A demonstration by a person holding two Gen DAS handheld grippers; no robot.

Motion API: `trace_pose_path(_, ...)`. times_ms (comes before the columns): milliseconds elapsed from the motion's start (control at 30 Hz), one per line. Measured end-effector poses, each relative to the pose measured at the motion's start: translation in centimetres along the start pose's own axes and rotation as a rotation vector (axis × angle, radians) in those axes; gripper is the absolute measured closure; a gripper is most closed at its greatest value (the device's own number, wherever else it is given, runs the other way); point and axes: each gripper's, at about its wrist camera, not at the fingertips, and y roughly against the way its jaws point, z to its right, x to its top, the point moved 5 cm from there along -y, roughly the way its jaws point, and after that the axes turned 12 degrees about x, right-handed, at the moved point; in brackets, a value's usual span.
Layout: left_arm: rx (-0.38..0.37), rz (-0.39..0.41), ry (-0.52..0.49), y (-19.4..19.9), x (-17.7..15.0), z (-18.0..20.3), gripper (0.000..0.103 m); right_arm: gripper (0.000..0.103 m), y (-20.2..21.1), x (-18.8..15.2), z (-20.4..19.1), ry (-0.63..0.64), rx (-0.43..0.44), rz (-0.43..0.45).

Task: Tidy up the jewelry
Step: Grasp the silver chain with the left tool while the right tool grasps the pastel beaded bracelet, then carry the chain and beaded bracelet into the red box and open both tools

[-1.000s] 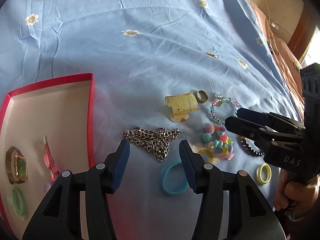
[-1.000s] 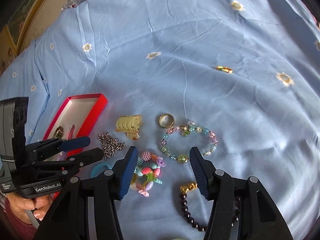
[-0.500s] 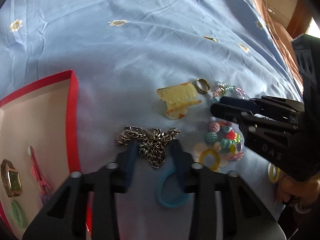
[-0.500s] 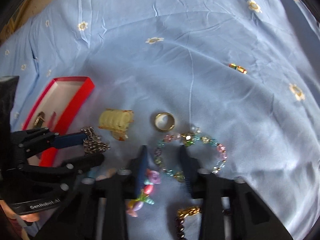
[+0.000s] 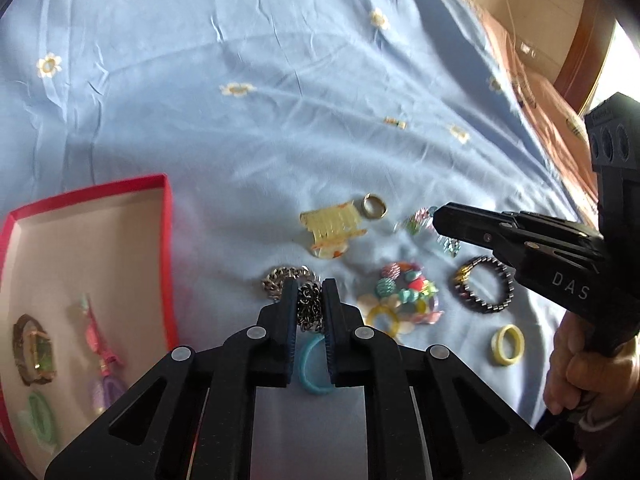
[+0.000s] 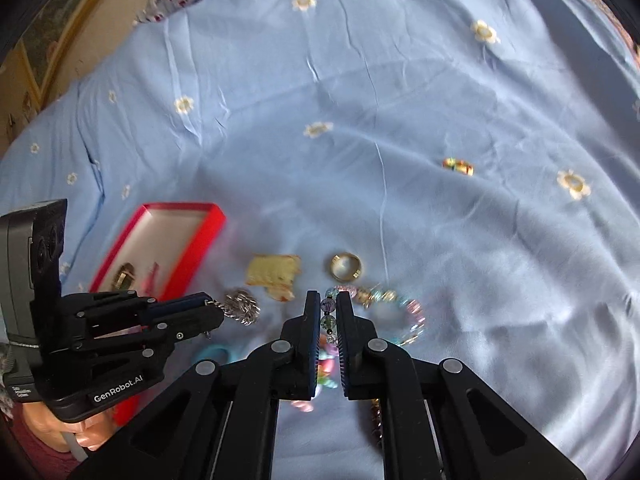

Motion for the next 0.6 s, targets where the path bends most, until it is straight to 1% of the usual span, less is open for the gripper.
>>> trace_pose_path(33,-0.002,0.008,0.006,0.4,0.1,-0.1,0.098,0.096,0.3,0.1,-0.3,0.002,0.005,0.007)
trace_pose_path(133,-0.013,0.037,0.034,2.2,0.2,-0.8,0.098,0.096,1.0,0.7,-1.5,0.012,0.019,0.028)
trace_pose_path(300,-0.01,0.082,0.059,4.6,0.1,-1.9,0.099,0.096,1.9,1.0,-3.6,0.039,0.042,0.051)
trace_pose_path(433,-0.005,0.092,0.067,5.4,-0.3,-2.4,0.099,0.096,2.4,1.0,-5.1,0.062,0.058,0.061)
trace_pose_path(600,-0.006,0.102,0.074,6.0,-0.7,-2.6,0.099,0.096,2.8,0.7,-5.8,0.062,0.07,0.064)
